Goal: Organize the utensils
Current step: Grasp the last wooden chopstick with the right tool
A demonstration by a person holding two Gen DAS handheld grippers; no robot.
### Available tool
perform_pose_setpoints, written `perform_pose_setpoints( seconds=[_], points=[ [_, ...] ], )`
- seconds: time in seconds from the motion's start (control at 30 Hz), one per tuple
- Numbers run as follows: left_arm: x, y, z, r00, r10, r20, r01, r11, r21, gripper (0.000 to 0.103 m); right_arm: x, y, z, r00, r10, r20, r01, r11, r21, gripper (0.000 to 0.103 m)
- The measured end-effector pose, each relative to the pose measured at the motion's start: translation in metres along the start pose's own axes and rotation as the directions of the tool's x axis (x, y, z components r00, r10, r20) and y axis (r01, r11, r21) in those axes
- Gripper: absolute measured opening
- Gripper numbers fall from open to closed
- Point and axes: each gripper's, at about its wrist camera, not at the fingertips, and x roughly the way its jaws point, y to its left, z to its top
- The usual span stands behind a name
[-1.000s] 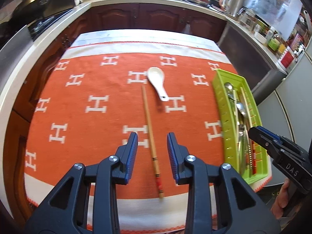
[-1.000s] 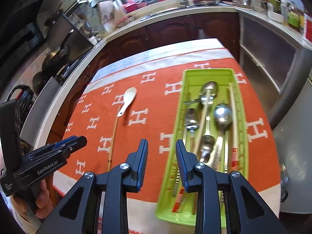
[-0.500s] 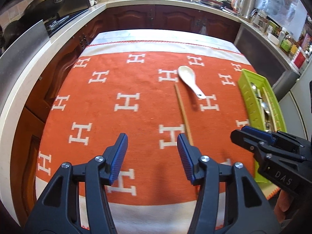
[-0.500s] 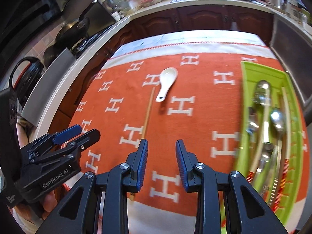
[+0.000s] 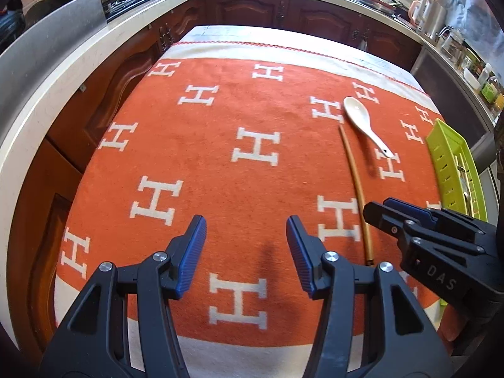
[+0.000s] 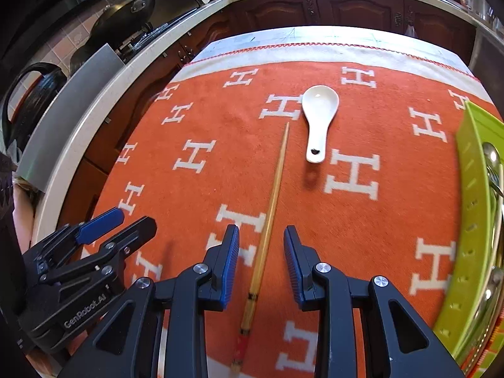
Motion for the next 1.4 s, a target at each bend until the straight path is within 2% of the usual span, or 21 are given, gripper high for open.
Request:
perform_pose_setpoints(
  seconds=[0.17,0.2,0.37,0.5,0.6,0.93,1.07,1.2,1.4],
  points=[
    [0.007,0.006,0.0,1.0,-0.006,-0.011,0.005,1.0,-0.012,0.05,0.022,0.006,0.001,0.999,-0.035,-0.038,0.035,0.999,-0.005,0.03],
    [0.009,0.007,0.0,1.0,-0.007,-0.015,0.007,1.0,-0.016,0.05,0.023,0.008,0.0,0.999,-0.048,-0.013,0.047,0.999,-0.018,0.031],
    [0.014,0.009,-0.002,0.999,-0.016,-0.029,0.016,1.0,-0.024,0.05,0.026,0.018,-0.007,0.995,-0.101,0.008,0.102,0.993,-0.067,0.031],
    [0.015,0.007,-0.004,0.999,-0.024,-0.034,0.023,1.0,-0.017,0.05,0.026,0.02,-0.009,0.988,-0.153,0.03,0.155,0.985,-0.083,0.015],
    [0.013,0.005,-0.006,0.999,-0.028,-0.034,0.028,1.0,-0.011,0.05,0.025,0.013,-0.008,0.989,-0.142,0.03,0.144,0.988,-0.05,0.008],
    [0.004,-0.005,-0.007,0.999,-0.033,-0.036,0.034,0.999,0.005,0.05,0.014,-0.004,-0.007,0.998,-0.055,0.007,0.054,0.998,0.03,0.006],
    [0.002,-0.013,-0.001,0.998,-0.053,-0.041,0.054,0.998,0.011,0.05,-0.01,-0.012,-0.005,0.998,-0.021,0.052,0.019,0.999,0.051,0.006],
    [0.0,-0.025,0.013,0.993,-0.107,-0.048,0.108,0.994,0.012,0.05,-0.04,-0.023,0.0,0.994,-0.003,0.112,-0.005,0.997,0.071,0.006],
    [0.003,-0.05,0.047,0.985,-0.167,-0.04,0.169,0.985,0.042,0.05,-0.082,-0.057,0.01,0.981,-0.027,0.194,0.002,0.992,0.127,0.006]
  ],
)
